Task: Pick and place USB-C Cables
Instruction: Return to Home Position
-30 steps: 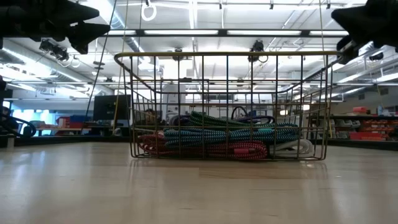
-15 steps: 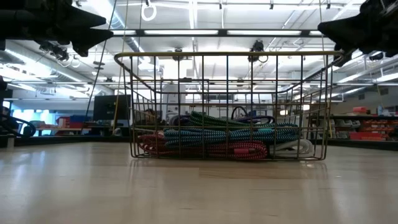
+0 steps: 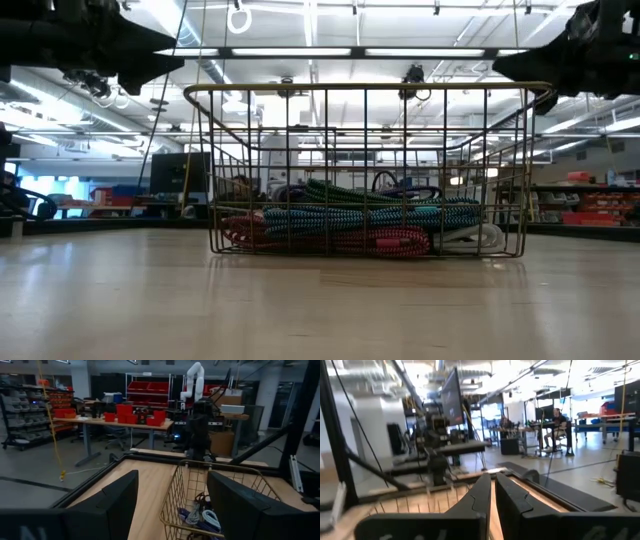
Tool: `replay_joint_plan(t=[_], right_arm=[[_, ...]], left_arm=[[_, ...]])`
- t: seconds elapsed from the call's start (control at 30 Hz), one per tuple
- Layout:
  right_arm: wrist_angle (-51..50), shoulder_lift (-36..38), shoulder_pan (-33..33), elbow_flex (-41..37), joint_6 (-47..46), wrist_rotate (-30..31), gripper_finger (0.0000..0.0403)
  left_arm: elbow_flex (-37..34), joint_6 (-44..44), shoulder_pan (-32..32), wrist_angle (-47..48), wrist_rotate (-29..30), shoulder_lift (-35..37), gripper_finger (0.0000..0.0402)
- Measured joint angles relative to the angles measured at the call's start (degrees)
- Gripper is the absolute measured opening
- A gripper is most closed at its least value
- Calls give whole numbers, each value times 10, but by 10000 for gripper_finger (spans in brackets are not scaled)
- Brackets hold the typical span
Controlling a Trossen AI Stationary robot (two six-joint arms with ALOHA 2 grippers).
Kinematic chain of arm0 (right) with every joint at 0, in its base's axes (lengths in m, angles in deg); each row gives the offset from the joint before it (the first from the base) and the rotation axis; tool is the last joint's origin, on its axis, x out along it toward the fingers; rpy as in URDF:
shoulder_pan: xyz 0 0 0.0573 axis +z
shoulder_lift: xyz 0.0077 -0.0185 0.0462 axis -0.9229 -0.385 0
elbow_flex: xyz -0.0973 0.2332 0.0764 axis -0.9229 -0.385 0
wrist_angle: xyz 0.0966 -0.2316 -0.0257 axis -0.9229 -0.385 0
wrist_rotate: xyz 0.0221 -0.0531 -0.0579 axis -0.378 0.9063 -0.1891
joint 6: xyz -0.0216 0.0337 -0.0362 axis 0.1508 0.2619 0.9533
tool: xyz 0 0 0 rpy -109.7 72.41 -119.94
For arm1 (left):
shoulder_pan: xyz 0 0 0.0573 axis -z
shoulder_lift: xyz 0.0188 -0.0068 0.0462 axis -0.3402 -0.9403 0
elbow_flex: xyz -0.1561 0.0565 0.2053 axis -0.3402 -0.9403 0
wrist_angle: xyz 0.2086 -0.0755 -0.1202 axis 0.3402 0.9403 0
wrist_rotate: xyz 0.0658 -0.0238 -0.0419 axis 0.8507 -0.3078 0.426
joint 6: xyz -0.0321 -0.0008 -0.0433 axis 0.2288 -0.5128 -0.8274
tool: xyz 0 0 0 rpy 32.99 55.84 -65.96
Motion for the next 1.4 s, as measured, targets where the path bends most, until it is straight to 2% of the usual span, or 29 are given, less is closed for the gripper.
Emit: replay_joint_plan(t=[0.13, 0.27, 0.4, 0.53, 0.63, 0.83, 1.07, 1.2, 1.4], right_arm=[[36, 0, 2, 0, -55, 0, 32], [55, 0, 2, 0, -145, -1, 32], [63, 0, 2, 0, -180, -1, 32], [58, 0, 2, 0, -150, 6, 31], [60, 0, 1, 0, -121, 35, 29], [66, -1, 1, 0, -149, 31, 27], [59, -1, 1, 0, -101, 31, 27], [21, -1, 1, 0, -59, 31, 28], [-82, -1, 3, 0, -79, 17, 15]], left_arm=[[0, -24, 0, -4, 0, 0, 243], [0, -136, 2, -5, -1, 0, 243], [0, -178, 2, -9, -1, 0, 243], [0, -178, 2, -10, 0, 0, 243], [0, -178, 2, -10, 10, 0, 243], [0, -179, 2, -10, 26, 0, 243], [0, -178, 2, 28, 84, 0, 243], [0, -178, 2, 58, 86, 0, 243], [0, -179, 2, 86, 70, 0, 243]])
